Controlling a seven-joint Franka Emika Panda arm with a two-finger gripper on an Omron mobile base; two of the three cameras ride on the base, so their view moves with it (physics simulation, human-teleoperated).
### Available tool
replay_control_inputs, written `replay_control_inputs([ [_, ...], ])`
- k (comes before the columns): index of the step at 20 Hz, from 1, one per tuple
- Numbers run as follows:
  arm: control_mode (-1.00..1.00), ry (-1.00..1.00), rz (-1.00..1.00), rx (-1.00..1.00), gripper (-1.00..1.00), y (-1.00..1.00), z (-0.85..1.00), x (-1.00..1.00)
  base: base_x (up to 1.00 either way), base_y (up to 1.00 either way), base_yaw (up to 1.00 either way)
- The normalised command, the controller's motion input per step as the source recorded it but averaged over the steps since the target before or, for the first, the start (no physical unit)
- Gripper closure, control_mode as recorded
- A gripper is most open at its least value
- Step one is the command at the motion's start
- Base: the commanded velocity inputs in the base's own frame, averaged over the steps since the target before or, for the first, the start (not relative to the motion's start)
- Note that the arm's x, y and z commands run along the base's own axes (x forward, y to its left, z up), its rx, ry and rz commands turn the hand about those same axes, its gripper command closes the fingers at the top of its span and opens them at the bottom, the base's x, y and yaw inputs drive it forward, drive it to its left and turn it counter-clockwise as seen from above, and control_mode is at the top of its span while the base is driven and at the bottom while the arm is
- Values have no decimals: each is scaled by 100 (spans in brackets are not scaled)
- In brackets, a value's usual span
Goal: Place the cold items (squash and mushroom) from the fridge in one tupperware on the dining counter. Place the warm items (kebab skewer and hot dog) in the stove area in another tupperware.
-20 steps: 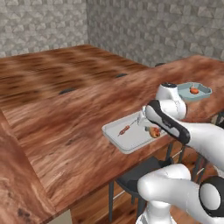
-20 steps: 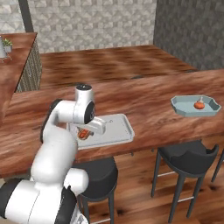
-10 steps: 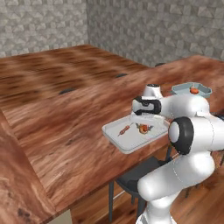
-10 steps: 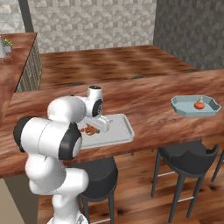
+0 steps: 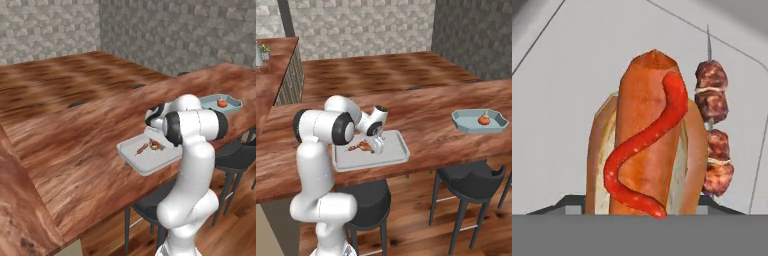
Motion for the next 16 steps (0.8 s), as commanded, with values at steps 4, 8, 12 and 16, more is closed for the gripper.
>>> replay_control_inputs([
  [4,-100,0,-30,20,100,0,-74,72,0,0,0],
  [8,-100,-5,-28,23,-100,-5,-31,15,0,0,0],
  [12,-100,-4,-28,19,-100,-39,-1,0,0,0,0],
  [16,-100,0,-29,2,-100,-14,11,-19,0,0,0],
])
